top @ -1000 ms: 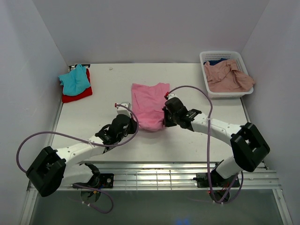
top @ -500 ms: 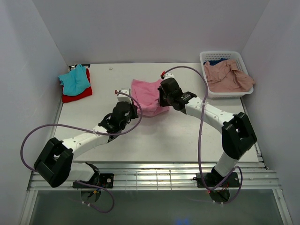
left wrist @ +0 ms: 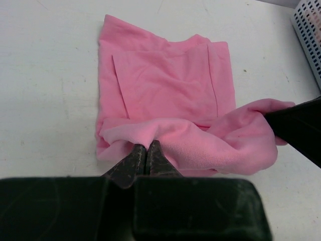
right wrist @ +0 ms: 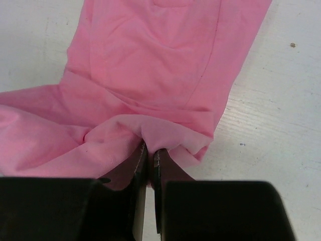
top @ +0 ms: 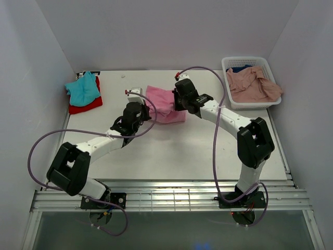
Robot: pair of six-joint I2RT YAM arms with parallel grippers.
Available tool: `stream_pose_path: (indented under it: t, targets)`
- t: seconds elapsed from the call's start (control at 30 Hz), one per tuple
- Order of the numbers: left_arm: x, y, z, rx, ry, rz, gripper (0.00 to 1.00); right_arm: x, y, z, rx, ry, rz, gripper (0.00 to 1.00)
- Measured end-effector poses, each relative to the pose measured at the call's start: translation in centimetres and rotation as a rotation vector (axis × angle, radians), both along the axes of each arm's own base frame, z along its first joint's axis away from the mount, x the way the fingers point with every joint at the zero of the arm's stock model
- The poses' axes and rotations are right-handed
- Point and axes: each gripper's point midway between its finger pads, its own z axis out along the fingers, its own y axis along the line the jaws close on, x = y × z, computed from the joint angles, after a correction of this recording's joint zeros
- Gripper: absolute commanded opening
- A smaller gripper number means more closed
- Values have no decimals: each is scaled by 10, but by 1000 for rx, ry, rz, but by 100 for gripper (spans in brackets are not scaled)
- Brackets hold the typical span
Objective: Fold and stack the t-shirts
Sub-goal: Fold the tshirt
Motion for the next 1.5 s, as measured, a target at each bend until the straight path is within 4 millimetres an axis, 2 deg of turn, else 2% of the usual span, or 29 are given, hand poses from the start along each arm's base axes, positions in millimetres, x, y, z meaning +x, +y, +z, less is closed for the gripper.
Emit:
stream_pose_path:
  t: [0.27, 0.37, 0.6, 0.73, 0.9, 1.0, 1.13, 1.2, 1.3, 1.5]
  targets:
    - [37, -1, -24, 3, 47, -9, 0, 26, -5, -24, -14, 52, -21, 8]
    - [56, -4, -27, -4, 50, -18, 0, 39, -10, -29, -9, 65, -35, 8]
    - [94, -11, -27, -26, 34, -39, 0, 83, -19, -21, 28, 52, -66, 8]
    - [121, -16, -25, -37, 14, -51, 0, 114, -21, -16, 60, 33, -71, 8]
    - [151, -15, -36, -44, 6, -58, 0, 148, -24, -27, 99, 37, -66, 8]
    - [163, -11, -49, -43, 17, -54, 0, 163, -23, -39, 122, 48, -50, 8]
    - [171, -7, -62, -46, 25, -53, 0, 170, -25, -55, 148, 70, -31, 8]
    - [174, -6, -65, -46, 27, -52, 0, 173, -24, -55, 169, 66, -19, 8]
    - [180, -5, -60, -53, 11, -50, 0, 184, -22, -50, 209, 43, -2, 8]
    - [197, -1, -33, -82, -61, -38, 0, 206, -22, -37, 291, -24, 9, 8]
